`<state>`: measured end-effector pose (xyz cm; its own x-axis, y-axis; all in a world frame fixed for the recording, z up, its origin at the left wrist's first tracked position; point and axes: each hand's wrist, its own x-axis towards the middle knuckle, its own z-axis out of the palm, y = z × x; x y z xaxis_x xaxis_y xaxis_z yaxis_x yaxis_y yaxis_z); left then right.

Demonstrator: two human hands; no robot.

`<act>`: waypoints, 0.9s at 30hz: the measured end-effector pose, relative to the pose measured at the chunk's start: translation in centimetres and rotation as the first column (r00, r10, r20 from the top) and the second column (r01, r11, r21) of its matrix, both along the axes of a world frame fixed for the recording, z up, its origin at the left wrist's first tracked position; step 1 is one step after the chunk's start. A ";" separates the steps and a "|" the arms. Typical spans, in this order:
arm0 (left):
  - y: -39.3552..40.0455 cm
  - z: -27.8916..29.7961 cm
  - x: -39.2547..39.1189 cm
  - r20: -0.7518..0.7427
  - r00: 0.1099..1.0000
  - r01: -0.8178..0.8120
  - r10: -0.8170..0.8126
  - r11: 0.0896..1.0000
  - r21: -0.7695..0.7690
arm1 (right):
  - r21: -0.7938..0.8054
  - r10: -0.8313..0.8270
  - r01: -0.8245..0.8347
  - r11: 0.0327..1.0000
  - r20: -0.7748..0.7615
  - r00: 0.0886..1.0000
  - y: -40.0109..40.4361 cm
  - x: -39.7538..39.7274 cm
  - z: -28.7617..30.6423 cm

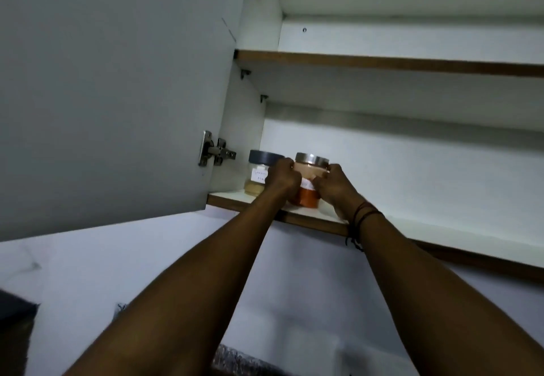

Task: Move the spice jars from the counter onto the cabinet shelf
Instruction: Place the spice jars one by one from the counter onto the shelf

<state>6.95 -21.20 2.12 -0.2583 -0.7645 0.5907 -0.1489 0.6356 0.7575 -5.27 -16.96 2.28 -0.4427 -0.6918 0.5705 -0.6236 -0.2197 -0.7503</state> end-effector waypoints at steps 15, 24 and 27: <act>1.7 -1.2 1.3 0.080 0.988 -0.122 0.132 0.986 -0.114 | 0.038 -0.139 0.147 0.988 -0.153 0.978 2.8 2.1 -0.1; 9.3 -8.4 5.9 -0.113 0.984 0.076 -0.141 0.889 -0.452 | -0.271 -0.135 0.094 0.958 -0.139 0.981 11.9 8.5 -7.5; 11.4 -14.6 7.0 -0.152 0.969 0.114 -0.193 0.901 -0.420 | -0.244 -0.079 0.065 0.968 -0.047 0.996 14.3 9.7 -13.9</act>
<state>13.90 -9.80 -12.48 -0.2083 -0.4085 0.8887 0.0930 0.8962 0.4338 4.39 -2.65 -11.60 -0.4487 -0.4980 0.7421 -0.6838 -0.3434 -0.6439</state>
